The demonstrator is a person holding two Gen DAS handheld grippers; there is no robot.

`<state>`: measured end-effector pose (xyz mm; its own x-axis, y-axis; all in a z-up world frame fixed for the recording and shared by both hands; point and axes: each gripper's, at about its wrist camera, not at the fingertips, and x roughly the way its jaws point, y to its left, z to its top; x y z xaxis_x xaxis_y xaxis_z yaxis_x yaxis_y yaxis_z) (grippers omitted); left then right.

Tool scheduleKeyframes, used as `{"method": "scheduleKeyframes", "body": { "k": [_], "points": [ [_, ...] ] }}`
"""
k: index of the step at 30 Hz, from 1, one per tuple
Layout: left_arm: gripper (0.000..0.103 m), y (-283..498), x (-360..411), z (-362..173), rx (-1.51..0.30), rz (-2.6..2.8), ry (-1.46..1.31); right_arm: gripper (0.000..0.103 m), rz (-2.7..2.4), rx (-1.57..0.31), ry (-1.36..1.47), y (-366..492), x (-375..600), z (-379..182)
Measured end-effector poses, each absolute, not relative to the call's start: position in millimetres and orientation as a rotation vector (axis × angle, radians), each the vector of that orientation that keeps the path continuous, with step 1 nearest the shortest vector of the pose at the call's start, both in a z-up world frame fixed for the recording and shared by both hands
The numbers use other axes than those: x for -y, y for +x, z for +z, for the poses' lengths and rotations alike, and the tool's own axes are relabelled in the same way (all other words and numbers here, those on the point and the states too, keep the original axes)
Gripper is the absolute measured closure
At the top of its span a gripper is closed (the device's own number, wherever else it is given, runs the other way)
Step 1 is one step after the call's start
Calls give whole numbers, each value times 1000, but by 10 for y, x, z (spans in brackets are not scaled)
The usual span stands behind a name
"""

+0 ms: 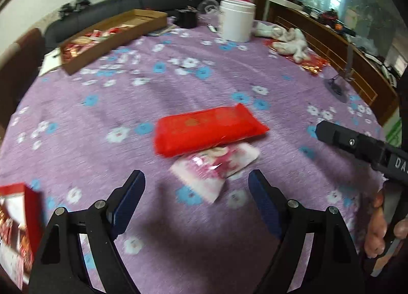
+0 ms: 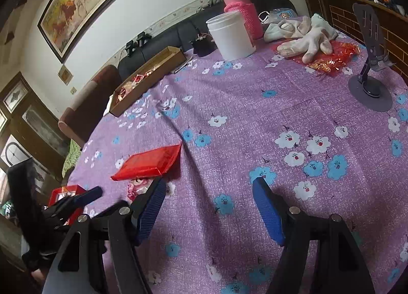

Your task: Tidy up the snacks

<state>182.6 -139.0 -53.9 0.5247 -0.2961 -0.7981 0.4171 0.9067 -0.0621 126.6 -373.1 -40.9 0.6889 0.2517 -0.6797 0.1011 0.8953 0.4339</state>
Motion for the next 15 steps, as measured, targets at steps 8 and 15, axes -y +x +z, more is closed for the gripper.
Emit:
{"method": "scheduleKeyframes", "body": {
  "k": [8, 15],
  "points": [
    [20, 1940, 1569, -680, -986, -536, 75, 30, 87, -788, 490, 1242, 3766, -364],
    [34, 1873, 1614, -712, -884, -545, 93, 30, 60, -778, 478, 1244, 3775, -386]
  ]
}}
